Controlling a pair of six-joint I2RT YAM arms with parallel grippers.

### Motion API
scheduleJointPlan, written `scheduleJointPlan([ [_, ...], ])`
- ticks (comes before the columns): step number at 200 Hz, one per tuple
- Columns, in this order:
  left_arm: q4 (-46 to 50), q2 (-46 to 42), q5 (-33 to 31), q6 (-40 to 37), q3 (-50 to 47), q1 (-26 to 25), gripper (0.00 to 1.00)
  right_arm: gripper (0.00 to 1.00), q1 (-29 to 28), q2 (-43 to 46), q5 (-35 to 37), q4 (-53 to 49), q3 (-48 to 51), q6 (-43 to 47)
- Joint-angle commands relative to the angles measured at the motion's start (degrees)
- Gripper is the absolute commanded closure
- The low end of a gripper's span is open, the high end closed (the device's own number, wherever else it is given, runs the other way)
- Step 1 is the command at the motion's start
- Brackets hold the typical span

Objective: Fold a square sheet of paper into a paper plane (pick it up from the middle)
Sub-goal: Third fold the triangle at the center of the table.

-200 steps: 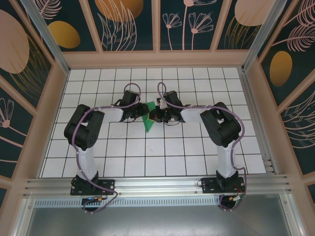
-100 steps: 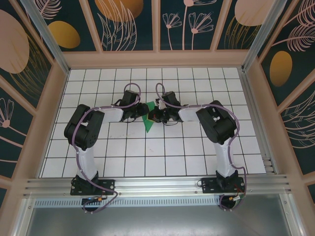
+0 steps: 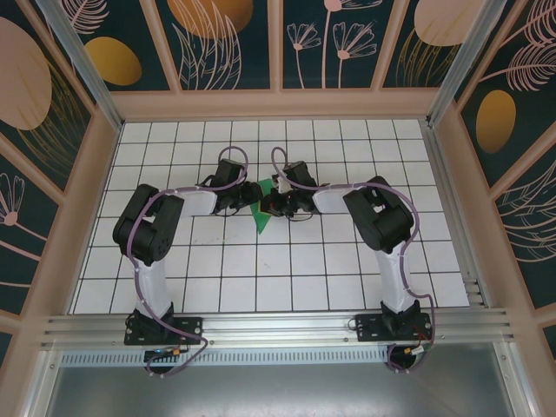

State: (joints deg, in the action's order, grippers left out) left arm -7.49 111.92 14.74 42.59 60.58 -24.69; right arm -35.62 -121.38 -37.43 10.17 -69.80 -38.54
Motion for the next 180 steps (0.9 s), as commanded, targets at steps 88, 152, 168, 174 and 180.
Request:
scheduleJointPlan([
  [88,1.43,1.63,1.17,-0.93,0.68,0.17,0.66,1.0,-0.77,-2.64,-0.9,-1.43,-3.49,3.12],
  [152,1.51,0.92,0.56,-0.54,0.6,0.17,0.72,1.0,-0.73,-3.38,-0.46,-1.17,-3.67,2.51],
  [168,1.74,0.85,0.39,-0.58,0.61,0.17,0.73,1.0,-0.66,-3.36,-0.28,-1.17,-3.68,2.42],
  [174,1.73,0.79,0.33,-0.54,0.64,0.17,0.73,1.0,-0.66,-3.34,-0.19,-1.17,-3.68,2.42],
  [180,1.77,0.71,0.22,-0.54,0.51,0.17,0.74,1.0,-0.67,-3.38,0.02,-1.27,-3.68,2.42],
])
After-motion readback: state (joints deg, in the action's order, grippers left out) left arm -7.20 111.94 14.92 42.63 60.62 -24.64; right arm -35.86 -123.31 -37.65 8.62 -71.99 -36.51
